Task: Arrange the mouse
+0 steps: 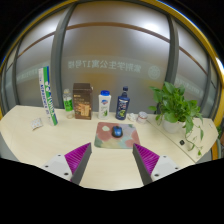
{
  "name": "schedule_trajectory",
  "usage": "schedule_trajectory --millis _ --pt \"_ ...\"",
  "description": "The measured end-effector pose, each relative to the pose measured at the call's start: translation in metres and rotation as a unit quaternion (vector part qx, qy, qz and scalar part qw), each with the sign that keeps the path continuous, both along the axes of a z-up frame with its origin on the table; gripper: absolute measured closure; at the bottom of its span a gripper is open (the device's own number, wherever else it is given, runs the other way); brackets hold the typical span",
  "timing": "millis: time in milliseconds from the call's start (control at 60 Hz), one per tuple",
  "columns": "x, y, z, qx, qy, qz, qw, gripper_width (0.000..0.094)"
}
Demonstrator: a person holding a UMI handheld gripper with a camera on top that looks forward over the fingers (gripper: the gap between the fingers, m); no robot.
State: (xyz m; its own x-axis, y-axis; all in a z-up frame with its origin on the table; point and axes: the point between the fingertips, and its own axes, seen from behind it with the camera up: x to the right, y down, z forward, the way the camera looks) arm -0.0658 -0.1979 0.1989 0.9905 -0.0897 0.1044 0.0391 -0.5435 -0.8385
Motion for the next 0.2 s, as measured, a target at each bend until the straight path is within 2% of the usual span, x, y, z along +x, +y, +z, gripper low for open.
schedule_trajectory --millis 200 --pt "-0.008 -0.02 0.004 -0.001 0.008 -0.001 1.0 0.0085"
